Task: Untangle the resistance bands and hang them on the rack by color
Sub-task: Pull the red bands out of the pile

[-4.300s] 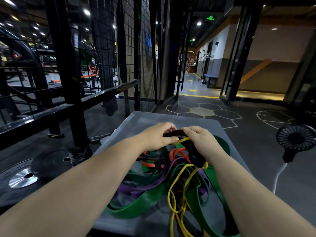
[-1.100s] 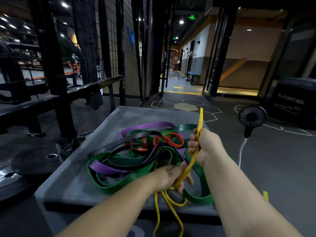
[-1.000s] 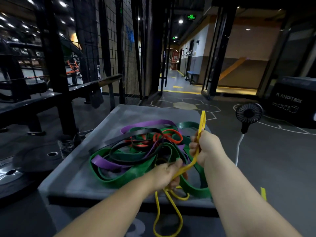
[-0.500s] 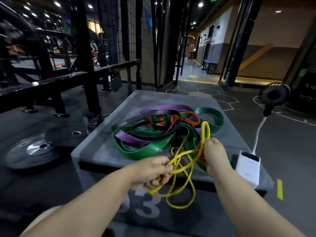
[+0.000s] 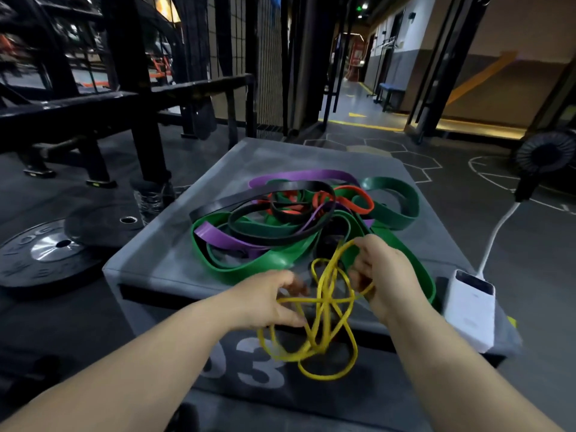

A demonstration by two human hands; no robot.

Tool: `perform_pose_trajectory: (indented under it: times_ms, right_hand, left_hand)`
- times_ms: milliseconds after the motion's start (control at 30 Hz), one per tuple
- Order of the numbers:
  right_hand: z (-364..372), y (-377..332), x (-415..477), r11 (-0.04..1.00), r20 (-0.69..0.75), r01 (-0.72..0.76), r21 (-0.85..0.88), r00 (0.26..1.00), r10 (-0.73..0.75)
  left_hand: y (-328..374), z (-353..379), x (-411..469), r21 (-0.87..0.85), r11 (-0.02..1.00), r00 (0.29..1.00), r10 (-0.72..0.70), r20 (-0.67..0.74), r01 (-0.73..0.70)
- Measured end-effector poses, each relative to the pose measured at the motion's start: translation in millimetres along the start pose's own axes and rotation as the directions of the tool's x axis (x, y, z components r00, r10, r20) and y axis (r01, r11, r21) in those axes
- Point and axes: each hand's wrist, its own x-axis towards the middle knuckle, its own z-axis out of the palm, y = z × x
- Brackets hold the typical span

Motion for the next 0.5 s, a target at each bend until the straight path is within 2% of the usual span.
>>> perform_pose_trajectory:
  times_ms: [33,133,300,433,500]
  right_hand:
    - [2,0,1,0.999,0.04,-0.022,0.035,0.999,0.021]
    - [7,4,5,0.992,0.179,-0.089,0.093,0.981,0.072]
    - [7,0,9,0.952,0.355,-0.17,0.253,0.932,0.073]
    - [-1,-13,10,0.888,0.463,-0.276,0.368,0.883,0.083]
    - [-10,-17,13,0.859,0.555,-0.354,0.37,0.826,0.101]
  left_hand:
    - [1,2,3,-0.005,1.0,1.0,0.006,0.026,-0.006]
    - [12,8,10,-0.194,0.981,0.994,0.009,0.107,0.012]
    - [18,17,19,-0.236,0.97,0.993,-0.032,0.117,0.059]
    - [17,16,16,-0.394,0.916,0.997,-0.072,0.022,0.074]
    - [14,12,13,-0.435,0.896,0.99,-0.13,-0.055,0.094]
